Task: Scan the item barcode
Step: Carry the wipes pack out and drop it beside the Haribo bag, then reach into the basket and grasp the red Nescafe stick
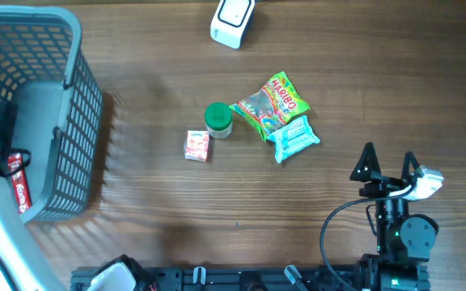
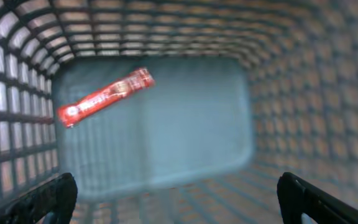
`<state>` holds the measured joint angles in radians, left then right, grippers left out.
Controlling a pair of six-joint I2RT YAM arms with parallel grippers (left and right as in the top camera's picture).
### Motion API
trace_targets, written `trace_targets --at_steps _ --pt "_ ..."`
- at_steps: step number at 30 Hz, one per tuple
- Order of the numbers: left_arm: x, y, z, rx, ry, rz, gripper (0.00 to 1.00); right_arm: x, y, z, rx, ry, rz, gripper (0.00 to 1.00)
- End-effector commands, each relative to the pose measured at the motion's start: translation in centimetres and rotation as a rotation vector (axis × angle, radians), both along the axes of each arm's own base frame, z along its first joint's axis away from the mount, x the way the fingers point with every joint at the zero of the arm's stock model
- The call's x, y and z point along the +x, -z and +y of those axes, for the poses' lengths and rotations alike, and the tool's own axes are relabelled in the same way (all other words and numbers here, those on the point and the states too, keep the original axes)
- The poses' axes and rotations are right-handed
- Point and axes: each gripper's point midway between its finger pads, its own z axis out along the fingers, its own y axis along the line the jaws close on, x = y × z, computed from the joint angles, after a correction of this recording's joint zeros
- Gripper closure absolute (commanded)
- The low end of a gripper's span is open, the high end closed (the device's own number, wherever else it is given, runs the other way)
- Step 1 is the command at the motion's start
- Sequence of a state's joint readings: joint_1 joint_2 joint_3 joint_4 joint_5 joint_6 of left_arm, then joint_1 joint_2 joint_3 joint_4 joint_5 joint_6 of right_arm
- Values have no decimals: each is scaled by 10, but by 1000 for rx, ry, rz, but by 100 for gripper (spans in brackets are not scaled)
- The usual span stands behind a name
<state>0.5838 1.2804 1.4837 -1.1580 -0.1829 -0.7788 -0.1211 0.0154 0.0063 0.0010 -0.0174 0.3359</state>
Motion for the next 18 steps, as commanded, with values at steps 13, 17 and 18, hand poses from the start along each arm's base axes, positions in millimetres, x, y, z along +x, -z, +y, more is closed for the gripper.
trace_targets --at_steps 13,17,18 --pt "9 165 71 236 331 295 0 -1 -2 -2 -12 11 -10 0" --pt "12 210 74 177 400 389 0 -1 -2 -2 -12 11 -10 0" --pt "12 216 77 175 398 404 0 -1 -2 -2 -12 11 -10 0"
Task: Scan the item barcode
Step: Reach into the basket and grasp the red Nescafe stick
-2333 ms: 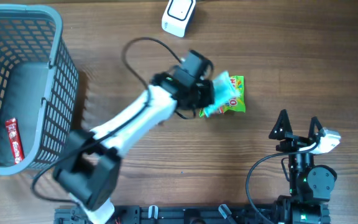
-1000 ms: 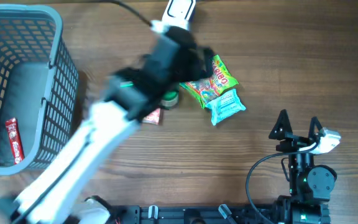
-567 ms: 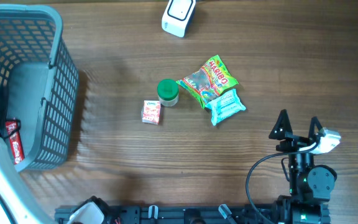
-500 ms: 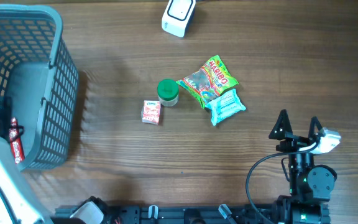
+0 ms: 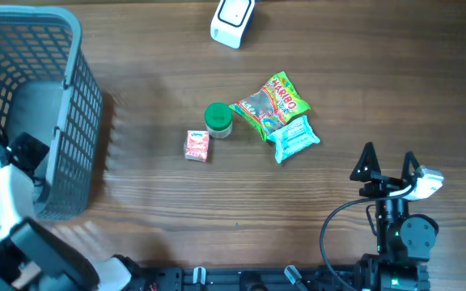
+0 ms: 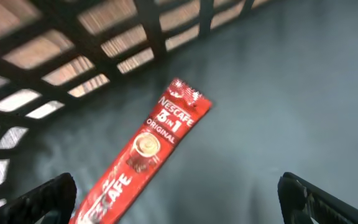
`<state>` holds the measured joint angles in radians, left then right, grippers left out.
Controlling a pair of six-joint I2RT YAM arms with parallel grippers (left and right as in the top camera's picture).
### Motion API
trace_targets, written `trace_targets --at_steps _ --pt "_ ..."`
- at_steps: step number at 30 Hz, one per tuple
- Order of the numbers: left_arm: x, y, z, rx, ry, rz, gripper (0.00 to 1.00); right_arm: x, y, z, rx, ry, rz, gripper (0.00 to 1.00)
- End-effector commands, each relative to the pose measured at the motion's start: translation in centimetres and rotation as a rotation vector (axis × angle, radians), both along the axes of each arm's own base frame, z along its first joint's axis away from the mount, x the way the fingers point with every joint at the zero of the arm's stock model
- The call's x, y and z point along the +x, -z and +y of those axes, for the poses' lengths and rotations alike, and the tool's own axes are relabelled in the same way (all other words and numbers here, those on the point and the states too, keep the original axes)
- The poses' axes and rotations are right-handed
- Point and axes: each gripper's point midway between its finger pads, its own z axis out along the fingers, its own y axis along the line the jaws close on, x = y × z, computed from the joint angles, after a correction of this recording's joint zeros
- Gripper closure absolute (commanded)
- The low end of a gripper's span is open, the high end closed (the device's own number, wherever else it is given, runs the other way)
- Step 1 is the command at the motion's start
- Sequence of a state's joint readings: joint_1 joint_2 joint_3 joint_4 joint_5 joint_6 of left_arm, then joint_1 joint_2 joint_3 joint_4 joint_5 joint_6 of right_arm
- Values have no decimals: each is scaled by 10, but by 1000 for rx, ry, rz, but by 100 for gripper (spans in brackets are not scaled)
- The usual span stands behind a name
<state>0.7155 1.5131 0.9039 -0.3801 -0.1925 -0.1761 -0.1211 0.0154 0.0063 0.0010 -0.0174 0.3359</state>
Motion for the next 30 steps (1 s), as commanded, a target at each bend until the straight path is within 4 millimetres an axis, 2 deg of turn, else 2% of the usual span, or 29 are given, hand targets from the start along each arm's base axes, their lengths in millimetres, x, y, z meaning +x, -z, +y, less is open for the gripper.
trace_targets --at_steps 1,3,5,7,11,12,13,14,16,17,18,19,22,24,25,27,29,30 --pt "-8 30 11 19 15 119 0 -1 -2 -2 -12 11 -10 0" --pt "-13 39 18 44 18 178 0 -1 -2 -2 -12 11 -10 0" --pt "-13 53 16 20 37 203 0 -1 -2 -2 -12 11 -9 0" --pt "-6 73 2 -70 84 187 0 -1 -2 -2 -12 11 -8 0" --pt "-9 99 -12 -167 83 203 0 -1 -2 -2 -12 11 -8 0" --pt "-10 106 -19 -210 95 209 23 -1 -2 -2 -12 11 -8 0" --pt "-11 112 -30 -263 113 209 39 -1 -2 -2 -12 11 -8 0" --pt "-11 115 -40 -315 131 198 49 -1 -2 -2 -12 11 -8 0" --pt "-10 118 -59 -407 158 176 62 -1 -2 -2 -12 11 -8 0" --pt "-14 119 -66 -438 157 186 81 -1 -2 -2 -12 11 -8 0" --pt "-18 120 -69 -458 128 194 91 -1 -2 -2 -12 11 -8 0" --pt "-19 120 -69 -466 108 191 96 -1 -2 -2 -12 11 -8 0" --pt "-14 118 -69 -485 40 150 96 -1 -2 -2 -12 11 -8 0" --pt "7 91 -52 -440 54 92 96 -1 -2 -2 -12 11 -8 0" --pt "18 71 -43 -411 59 60 96 -1 -2 -2 -12 11 -8 0" --pt "49 -1 -16 -315 64 -55 96 -1 -2 -2 -12 11 -8 0" --pt "75 -96 2 -204 86 -210 96 -1 -2 -2 -12 11 -8 0" --pt "82 -143 4 -162 84 -302 96 -1 -2 -2 -11 11 -8 0"
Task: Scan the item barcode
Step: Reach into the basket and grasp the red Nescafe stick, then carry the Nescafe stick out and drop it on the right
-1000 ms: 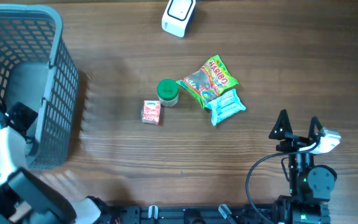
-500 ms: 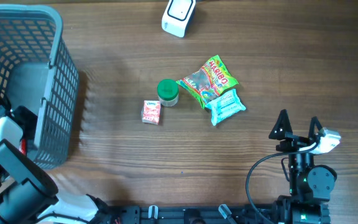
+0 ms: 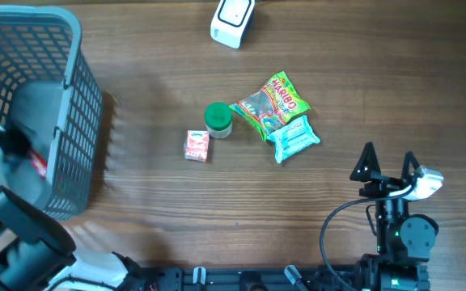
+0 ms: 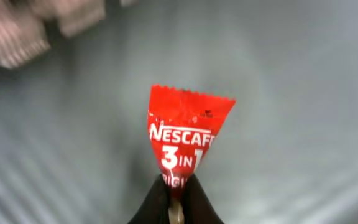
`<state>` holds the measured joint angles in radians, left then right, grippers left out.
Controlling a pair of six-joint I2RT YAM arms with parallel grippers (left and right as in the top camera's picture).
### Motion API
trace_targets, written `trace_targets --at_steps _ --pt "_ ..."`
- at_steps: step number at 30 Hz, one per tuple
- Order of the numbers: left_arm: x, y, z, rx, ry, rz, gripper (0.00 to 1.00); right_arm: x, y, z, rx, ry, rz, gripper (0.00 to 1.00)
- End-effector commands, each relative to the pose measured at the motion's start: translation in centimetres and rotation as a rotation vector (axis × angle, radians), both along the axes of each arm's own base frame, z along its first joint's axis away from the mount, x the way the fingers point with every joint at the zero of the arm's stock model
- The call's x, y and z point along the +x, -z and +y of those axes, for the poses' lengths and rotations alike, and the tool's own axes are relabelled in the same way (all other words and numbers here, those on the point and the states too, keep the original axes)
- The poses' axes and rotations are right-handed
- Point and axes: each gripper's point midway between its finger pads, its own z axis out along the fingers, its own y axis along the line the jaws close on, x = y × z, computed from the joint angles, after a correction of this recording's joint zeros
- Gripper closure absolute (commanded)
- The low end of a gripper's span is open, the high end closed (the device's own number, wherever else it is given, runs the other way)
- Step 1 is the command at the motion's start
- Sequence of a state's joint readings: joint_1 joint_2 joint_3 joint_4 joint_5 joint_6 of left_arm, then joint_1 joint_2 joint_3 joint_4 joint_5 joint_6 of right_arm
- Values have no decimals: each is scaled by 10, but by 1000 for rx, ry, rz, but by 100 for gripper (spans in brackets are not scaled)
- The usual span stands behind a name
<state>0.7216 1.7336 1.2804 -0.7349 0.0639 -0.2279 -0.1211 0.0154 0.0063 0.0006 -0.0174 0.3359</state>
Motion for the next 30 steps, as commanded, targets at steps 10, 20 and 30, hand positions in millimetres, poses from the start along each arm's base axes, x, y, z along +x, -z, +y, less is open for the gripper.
trace_targets --at_steps 10,20,30 --pt "93 -317 -273 -71 671 -848 96 -1 -2 -2 -11 11 -9 0" --pt "95 -71 -700 -433 1440 -615 96 -1 -2 -2 -12 11 -9 0" --pt "49 26 -751 -429 1484 -456 70 -1 -2 -2 -12 11 -9 0"
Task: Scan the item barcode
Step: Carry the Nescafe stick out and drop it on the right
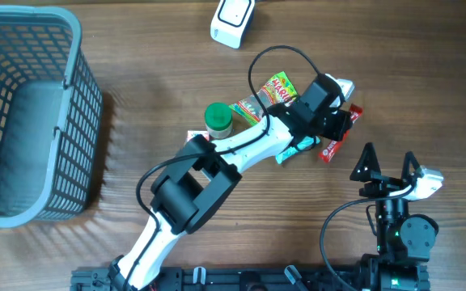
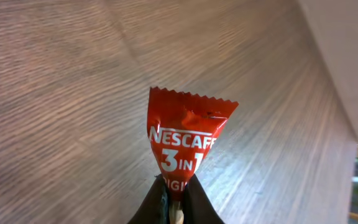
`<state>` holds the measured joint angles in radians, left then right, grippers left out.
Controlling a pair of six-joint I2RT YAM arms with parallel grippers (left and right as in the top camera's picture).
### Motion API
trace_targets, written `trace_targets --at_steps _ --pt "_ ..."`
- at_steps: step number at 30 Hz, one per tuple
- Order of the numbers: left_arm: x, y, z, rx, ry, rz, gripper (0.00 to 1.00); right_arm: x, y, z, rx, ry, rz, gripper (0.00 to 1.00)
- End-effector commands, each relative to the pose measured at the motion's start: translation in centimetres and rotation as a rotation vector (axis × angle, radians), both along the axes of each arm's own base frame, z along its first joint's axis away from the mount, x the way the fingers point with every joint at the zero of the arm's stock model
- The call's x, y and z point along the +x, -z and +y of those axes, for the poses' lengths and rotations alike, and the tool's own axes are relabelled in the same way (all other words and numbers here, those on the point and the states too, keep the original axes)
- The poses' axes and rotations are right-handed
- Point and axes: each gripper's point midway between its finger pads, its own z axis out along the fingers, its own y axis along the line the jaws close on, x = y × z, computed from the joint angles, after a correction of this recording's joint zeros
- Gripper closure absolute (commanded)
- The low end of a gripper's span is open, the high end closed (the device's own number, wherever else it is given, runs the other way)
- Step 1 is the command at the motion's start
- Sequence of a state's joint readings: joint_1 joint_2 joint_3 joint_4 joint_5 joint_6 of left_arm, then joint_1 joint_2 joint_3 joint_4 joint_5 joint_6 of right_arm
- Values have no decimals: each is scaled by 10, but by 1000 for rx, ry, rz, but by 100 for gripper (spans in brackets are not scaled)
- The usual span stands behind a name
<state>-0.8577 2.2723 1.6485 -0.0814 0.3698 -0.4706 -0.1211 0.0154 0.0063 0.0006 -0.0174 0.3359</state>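
A red Nescafe 3-in-1 sachet (image 2: 188, 140) is pinched at its lower end by my left gripper (image 2: 174, 202), which is shut on it above the wooden table. In the overhead view the left arm reaches across the table. The left gripper (image 1: 336, 128) holds the sachet (image 1: 328, 149) just right of the snack packs. A white barcode scanner (image 1: 233, 18) lies at the far edge, well away from the sachet. My right gripper (image 1: 389, 166) stands open near the front right with nothing between its fingers.
A grey mesh basket (image 1: 79, 105) fills the far left. A green-lidded jar (image 1: 218, 119), a Haribo bag (image 1: 275, 95), a pale blue packet (image 1: 302, 144) and a small pink box (image 1: 194, 144) cluster mid-table, partly under the left arm.
My left gripper, shut on the sachet inside the basket then, now holds it over the table to the right of the snack packs. The right arm has not moved.
My left gripper was open above the sachet lying on the basket floor, then lower and closer to it, still open. Then it was shut on the sachet's end. Now the sachet is out of the basket, across the table.
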Motion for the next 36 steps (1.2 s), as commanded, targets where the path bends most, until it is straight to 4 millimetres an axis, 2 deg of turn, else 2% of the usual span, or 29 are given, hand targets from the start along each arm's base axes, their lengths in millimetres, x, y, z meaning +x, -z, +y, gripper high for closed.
trace_targets --at_steps 1,2,3,5,6,7,8,9,10,11,12,14,15,16,17,19,21,24,27,29,30,31,34,36 --pt "11 -5 1 -2 -42 -28 34 -1 -2 -2 -12 11 -9 0" --pt "16 -19 2 -19 -50 -53 9 -1 -2 -2 -12 11 -9 0" --pt "25 -36 4 -35 -73 -82 0 -1 -2 -2 -12 11 -9 0" --pt "53 -83 18 -69 -137 -187 0 -1 -2 -2 -12 11 -9 0" --pt "67 -110 30 -76 -165 -255 0 -1 -2 -2 -12 11 -9 0" --pt "84 -137 52 -57 -221 -324 0 -1 -2 -2 -12 11 -9 0" --pt "102 -170 87 -5 -301 -407 0 -1 -2 -2 -12 11 -9 0" --pt "115 -194 119 52 -374 -468 0 -1 -2 -2 -12 11 -9 0" --pt "126 -221 161 130 -466 -542 0 -1 -2 -2 -12 11 -9 0" --pt "132 -242 193 181 -536 -593 0 -1 -2 -2 -12 11 -9 0" --pt "134 -282 246 242 -644 -674 0 -1 -2 -2 -12 11 -9 0" --pt "126 -342 315 279 -793 -791 0 -1 -2 -2 -12 11 -9 0" --pt "116 -379 352 282 -872 -866 0 -1 -2 -2 -12 11 -9 0" --pt "109 -400 373 287 -918 -913 0 -1 -2 -2 -12 11 -9 0" --pt "93 -436 410 304 -1009 -997 0 -1 -2 -2 -12 11 -9 0" --pt "65 -479 454 329 -1116 -1095 0 -1 -2 -2 -12 11 -9 0" --pt "39 -500 476 381 -1137 -1146 0 -1 -2 -2 -12 11 -9 0" --pt "-3 -510 490 463 -1108 -1167 0 -1 -2 -2 -12 11 -9 1" --pt "-48 -518 500 411 -1130 -1162 0 -1 -2 -2 -12 11 -9 0" --pt "-88 -524 507 323 -1147 -1177 0 -1 -2 -2 -12 11 -9 0" --pt "-102 -525 506 295 -1128 -1197 0 -1 -2 -2 -12 11 -9 0" --pt "-128 -526 501 236 -1074 -1237 0 -1 -2 -2 -12 11 -9 0" --pt "-183 -518 491 120 -967 -1324 0 -1 -2 -2 -12 11 -9 0" --pt "-212 -528 496 68 -979 -1407 0 -1 -2 -2 -12 11 -9 0"
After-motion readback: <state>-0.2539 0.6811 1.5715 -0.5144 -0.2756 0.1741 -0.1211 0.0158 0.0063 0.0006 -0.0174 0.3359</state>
